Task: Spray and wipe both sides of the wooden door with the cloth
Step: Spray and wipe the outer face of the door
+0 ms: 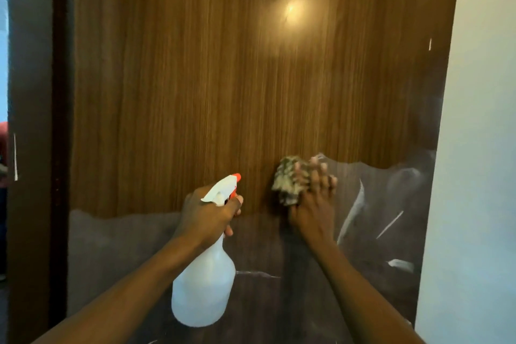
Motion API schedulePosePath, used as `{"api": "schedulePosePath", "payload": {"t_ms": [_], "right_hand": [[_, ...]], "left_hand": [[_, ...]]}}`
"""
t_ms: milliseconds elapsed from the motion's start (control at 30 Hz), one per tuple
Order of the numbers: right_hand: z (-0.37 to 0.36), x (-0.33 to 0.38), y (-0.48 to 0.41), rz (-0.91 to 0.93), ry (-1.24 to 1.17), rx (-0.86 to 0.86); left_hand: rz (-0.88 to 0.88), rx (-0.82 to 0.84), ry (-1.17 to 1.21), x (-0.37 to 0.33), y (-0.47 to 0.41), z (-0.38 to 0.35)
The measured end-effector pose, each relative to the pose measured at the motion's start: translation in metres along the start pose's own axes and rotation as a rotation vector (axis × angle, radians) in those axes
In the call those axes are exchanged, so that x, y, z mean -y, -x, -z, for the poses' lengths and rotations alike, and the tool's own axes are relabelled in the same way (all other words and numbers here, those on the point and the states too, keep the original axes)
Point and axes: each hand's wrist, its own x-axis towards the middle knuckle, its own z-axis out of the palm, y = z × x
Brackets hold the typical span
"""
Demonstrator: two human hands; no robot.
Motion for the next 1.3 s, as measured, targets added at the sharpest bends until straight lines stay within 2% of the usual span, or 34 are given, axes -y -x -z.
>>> {"api": "schedulePosePath", "payload": {"t_ms": [100, 167, 233, 333, 400, 467, 600, 667, 700, 767, 867, 933, 1000, 1133, 1200, 1267, 1300], "right_hand": [[0.021, -0.012, -0.051, -0.252, -0.097, -0.033], [0.025, -0.007, -0.074, -0.24, -0.105, -0.025], [0.02, -0.003, -0.071, -0.038, -0.052, -0.009], [0.003, -0.017, -0.027, 0.384, 0.004, 0.004], [-0.008, -0.043, 0.009, 0.45, 0.024, 0.006], [-0.006, -0.074, 0.026, 0.302, 0.006, 0.01], [0.014, -0.111, -0.018, -0.222, -0.134, -0.024], [0.023, -0.112, -0.052, -0.352, -0.179, -0.056], [0.026, -0.107, -0.063, -0.361, -0.179, -0.067], [0.024, -0.094, -0.064, -0.238, -0.127, -0.07], [0.011, -0.088, -0.021, 0.153, -0.04, -0.015], [0.001, -0.105, 0.011, 0.241, 0.005, 0.023], [0.002, -0.128, 0.026, 0.113, -0.023, 0.031], [0.023, -0.169, -0.004, -0.535, -0.233, -0.005], [0.036, -0.185, -0.038, -0.767, -0.293, -0.042], [0.041, -0.179, -0.06, -0.77, -0.281, -0.052], [0.04, -0.17, -0.061, -0.652, -0.264, -0.057]], "left_hand": [[0.025, -0.009, 0.002, -0.005, -0.003, -0.013], [0.02, -0.012, -0.002, -0.01, -0.005, -0.025], [0.007, -0.014, 0.005, -0.016, -0.005, -0.037], [-0.02, -0.017, -0.027, -0.024, -0.002, -0.062], [-0.002, -0.029, -0.018, -0.026, 0.003, -0.078], [0.004, -0.005, 0.029, -0.026, 0.007, -0.092], [0.024, 0.022, 0.093, -0.031, 0.006, -0.107], [0.031, 0.021, 0.098, -0.033, 0.001, -0.11], [0.025, 0.024, 0.098, -0.035, -0.002, -0.111], [0.006, 0.032, 0.095, -0.038, -0.007, -0.115], [-0.049, 0.055, 0.079, -0.043, -0.01, -0.125], [-0.062, 0.072, 0.056, -0.043, -0.011, -0.135], [-0.058, 0.102, 0.041, -0.041, -0.01, -0.145], [-0.053, 0.136, 0.044, -0.038, -0.005, -0.163], [-0.04, 0.143, 0.041, -0.04, -0.005, -0.169], [-0.034, 0.141, 0.047, -0.045, -0.009, -0.175], [-0.032, 0.139, 0.055, -0.05, -0.011, -0.179]]}}
